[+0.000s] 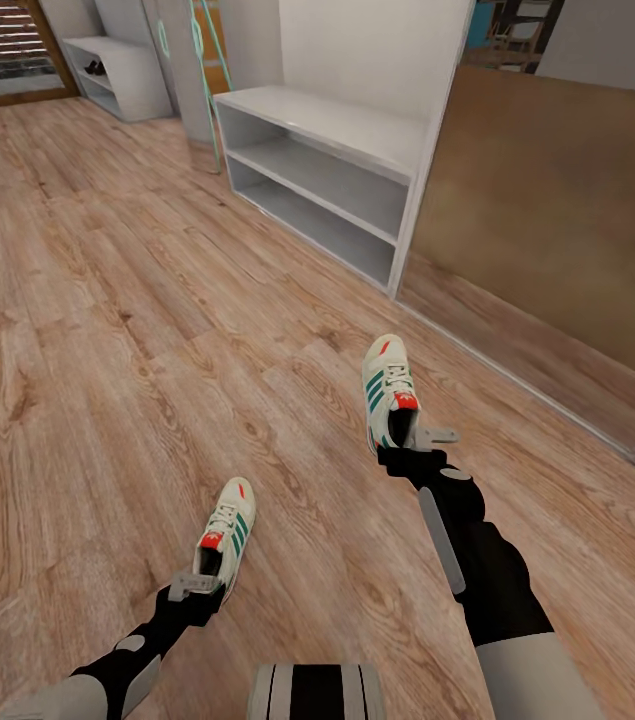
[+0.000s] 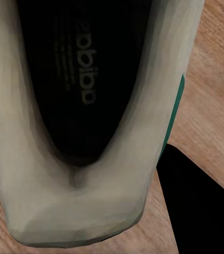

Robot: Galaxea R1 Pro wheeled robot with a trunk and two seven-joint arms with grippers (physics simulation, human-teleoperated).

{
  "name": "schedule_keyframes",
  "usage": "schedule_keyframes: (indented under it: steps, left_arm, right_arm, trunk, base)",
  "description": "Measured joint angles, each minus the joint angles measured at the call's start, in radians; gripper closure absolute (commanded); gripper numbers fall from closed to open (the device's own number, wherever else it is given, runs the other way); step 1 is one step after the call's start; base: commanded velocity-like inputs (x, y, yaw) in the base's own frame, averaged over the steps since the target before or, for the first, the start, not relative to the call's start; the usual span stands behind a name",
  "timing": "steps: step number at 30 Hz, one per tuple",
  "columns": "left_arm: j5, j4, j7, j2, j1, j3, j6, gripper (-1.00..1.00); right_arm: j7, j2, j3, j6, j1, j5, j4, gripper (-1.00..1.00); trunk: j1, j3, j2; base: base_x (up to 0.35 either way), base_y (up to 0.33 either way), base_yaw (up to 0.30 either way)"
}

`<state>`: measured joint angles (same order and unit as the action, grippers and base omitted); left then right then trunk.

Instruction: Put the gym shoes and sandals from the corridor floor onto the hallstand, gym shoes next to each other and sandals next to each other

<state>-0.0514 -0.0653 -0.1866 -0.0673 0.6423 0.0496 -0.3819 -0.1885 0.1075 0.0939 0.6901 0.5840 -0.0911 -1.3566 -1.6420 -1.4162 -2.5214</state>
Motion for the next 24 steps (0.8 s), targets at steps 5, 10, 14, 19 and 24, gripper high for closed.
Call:
schedule_keyframes:
  steps: [5,10,14,19,24]
  left_arm:
    - [0.000,0.000,0.000,0.000,0.000,0.000,0.000,-1.00]
    - [0.000,0.000,0.000,0.000,0.000,0.000,0.000,-1.00]
    - [0.000,0.000,0.000,0.000,0.000,0.000,0.000,-1.00]
    - [0.000,0.000,0.000,0.000,0.000,0.000,0.000,-1.00]
    - [0.000,0.000,0.000,0.000,0.000,0.000,0.000,-1.00]
  right_arm:
    - [0.000,0.000,0.000,0.001,0.000,0.000,0.000,1.00]
    - [0.000,0.000,0.000,0.001,0.000,0.000,0.000,1.00]
    - [0.000,0.000,0.000,0.000,0.000,0.000,0.000,1.00]
    - [0.000,0.000,0.000,0.000,0.000,0.000,0.000,1.00]
    - [0.000,0.000,0.000,0.000,0.000,0.000,0.000,1.00]
  trunk:
    - [-0.001,-0.016,-0.001]
    - [-0.002,-0.022,-0.001]
    - [-0.002,-0.022,-0.001]
    - [-0.002,-0.024,-0.001]
    - [-0.004,-0.045,-0.002]
  base:
    - [0.000,0.000,0.000]
    - [0.000,0.000,0.000]
    - [0.000,0.000,0.000]
    - [0.000,0.000,0.000]
    - [0.000,0.000,0.000]
